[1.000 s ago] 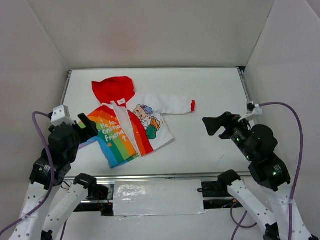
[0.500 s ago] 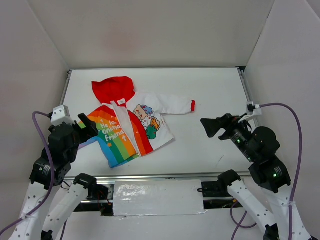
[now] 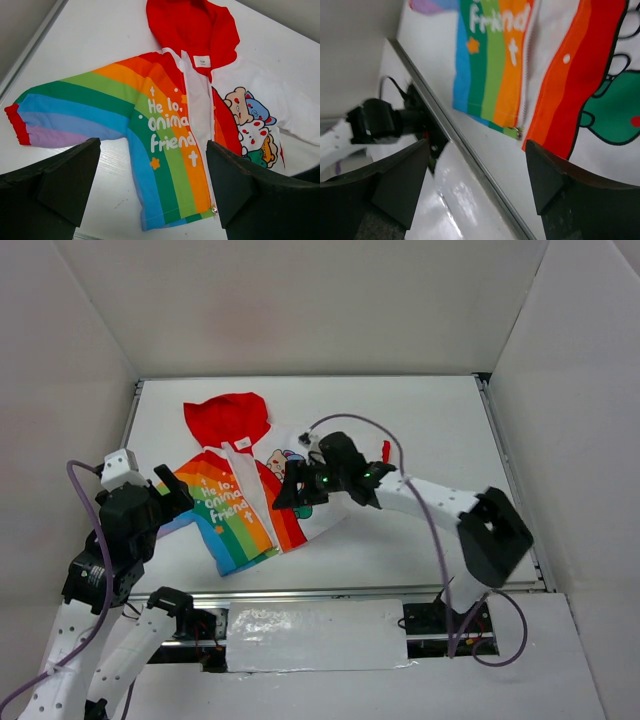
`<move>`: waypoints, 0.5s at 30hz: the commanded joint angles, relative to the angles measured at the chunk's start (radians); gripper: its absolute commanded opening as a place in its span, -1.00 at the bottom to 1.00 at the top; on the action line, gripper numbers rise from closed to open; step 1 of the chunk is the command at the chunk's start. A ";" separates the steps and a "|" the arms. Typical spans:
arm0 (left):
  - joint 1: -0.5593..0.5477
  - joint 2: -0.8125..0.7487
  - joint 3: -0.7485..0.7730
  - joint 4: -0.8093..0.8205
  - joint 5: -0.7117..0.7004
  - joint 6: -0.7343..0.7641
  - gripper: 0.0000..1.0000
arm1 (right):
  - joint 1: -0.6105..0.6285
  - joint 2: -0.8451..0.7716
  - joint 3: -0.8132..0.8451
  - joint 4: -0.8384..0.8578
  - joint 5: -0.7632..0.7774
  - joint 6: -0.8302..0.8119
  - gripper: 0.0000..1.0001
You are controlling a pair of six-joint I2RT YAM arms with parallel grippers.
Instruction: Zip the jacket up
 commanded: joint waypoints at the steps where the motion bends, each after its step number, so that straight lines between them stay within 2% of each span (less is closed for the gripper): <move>1: 0.007 -0.013 0.002 0.018 -0.022 0.002 0.99 | 0.029 0.164 0.102 0.202 -0.159 0.014 0.66; 5: 0.009 -0.009 -0.001 0.025 -0.002 0.013 0.99 | 0.037 0.358 0.247 0.139 -0.179 -0.010 0.64; 15: 0.009 -0.020 -0.001 0.032 0.014 0.019 0.99 | 0.040 0.590 0.388 0.103 -0.216 0.000 0.64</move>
